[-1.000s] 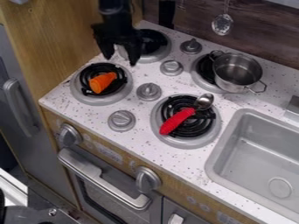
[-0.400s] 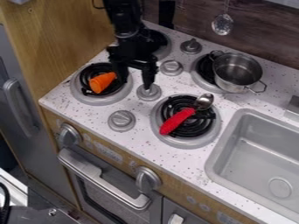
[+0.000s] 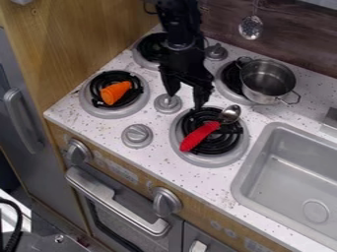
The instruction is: Move the red spoon to the left side of the stove
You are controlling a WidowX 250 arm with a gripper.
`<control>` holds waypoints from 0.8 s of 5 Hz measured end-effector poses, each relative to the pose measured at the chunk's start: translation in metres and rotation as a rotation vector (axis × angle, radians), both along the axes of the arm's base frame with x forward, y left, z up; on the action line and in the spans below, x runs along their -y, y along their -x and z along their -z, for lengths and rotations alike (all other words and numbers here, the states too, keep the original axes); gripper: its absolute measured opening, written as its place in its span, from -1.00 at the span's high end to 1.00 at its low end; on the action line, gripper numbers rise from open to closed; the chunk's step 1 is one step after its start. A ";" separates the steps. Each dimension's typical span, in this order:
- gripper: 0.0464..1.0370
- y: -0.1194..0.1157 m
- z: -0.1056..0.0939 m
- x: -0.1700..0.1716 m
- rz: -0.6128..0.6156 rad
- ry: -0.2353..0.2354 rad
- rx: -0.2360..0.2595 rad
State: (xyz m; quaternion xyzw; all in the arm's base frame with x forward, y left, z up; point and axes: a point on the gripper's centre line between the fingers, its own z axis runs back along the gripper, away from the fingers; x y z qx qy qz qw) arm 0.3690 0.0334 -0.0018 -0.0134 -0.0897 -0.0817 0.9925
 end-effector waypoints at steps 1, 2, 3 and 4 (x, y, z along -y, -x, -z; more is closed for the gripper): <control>-0.92 -0.002 0.001 0.019 0.055 -0.023 0.006; -0.92 0.003 0.009 0.030 0.067 -0.042 -0.014; -0.92 0.011 0.024 0.033 0.046 -0.061 -0.056; -0.92 0.019 0.041 0.030 0.025 -0.088 -0.114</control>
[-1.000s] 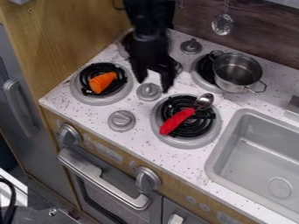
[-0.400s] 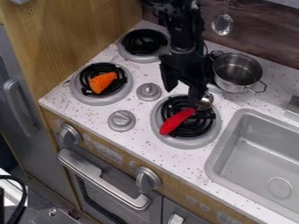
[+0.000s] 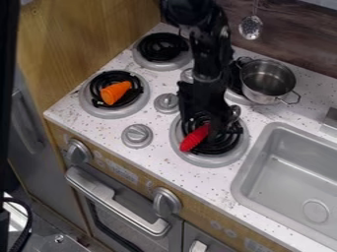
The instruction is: Move the red spoon to the left side of the stove
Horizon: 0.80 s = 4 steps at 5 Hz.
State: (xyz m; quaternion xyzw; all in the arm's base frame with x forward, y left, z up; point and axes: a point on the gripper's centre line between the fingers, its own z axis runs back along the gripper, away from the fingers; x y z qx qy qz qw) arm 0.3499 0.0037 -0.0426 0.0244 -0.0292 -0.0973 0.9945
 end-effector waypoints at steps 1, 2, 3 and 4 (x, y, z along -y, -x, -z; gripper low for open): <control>-0.92 -0.002 0.014 0.001 0.000 -0.011 -0.042; -0.85 -0.007 0.014 0.003 0.003 -0.012 -0.039; -0.32 -0.007 0.015 0.007 0.008 -0.007 -0.042; 0.22 -0.006 0.014 0.011 0.031 -0.002 -0.048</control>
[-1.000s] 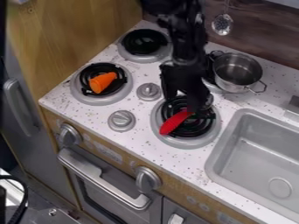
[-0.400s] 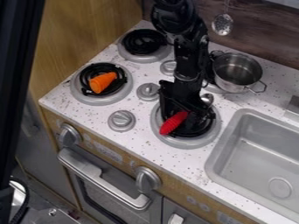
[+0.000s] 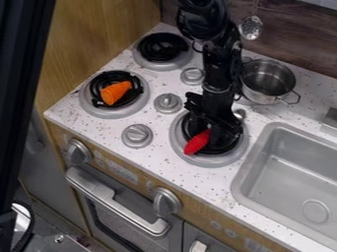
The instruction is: Move the red spoon to the left side of the stove
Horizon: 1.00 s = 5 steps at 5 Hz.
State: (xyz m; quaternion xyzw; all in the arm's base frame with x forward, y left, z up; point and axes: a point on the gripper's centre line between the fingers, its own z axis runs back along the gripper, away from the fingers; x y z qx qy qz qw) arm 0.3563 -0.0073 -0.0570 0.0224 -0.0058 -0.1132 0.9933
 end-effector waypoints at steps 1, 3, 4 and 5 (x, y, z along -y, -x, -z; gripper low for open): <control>0.35 0.000 0.000 0.001 0.014 0.005 -0.001; 0.35 -0.041 -0.030 -0.032 -0.057 0.002 0.124; 0.35 -0.070 -0.051 -0.079 -0.121 -0.030 0.201; 0.35 -0.080 -0.041 -0.106 -0.155 -0.048 0.197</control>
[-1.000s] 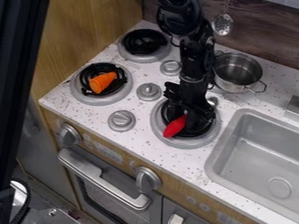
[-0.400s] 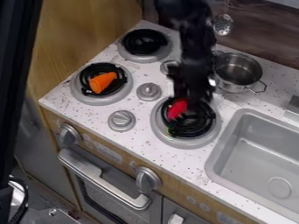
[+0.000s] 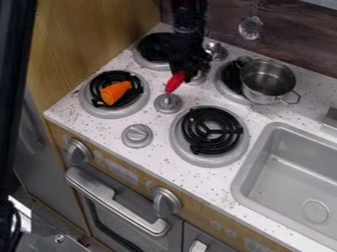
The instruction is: Move the red spoon to the left side of the stove
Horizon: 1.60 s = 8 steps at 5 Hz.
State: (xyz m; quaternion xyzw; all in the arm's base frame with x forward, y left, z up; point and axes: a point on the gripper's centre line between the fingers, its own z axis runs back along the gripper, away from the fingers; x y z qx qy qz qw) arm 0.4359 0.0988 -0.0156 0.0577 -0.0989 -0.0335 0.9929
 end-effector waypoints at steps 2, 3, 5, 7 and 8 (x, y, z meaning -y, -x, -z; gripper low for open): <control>0.35 -0.025 0.012 -0.044 -0.043 -0.012 0.023; 0.35 -0.030 0.024 -0.045 -0.022 -0.006 -0.003; -0.40 -0.026 0.029 -0.036 0.017 0.002 -0.045; -0.93 -0.015 0.035 -0.018 0.048 0.009 -0.072; -0.93 -0.006 -0.003 -0.008 0.045 -0.008 -0.003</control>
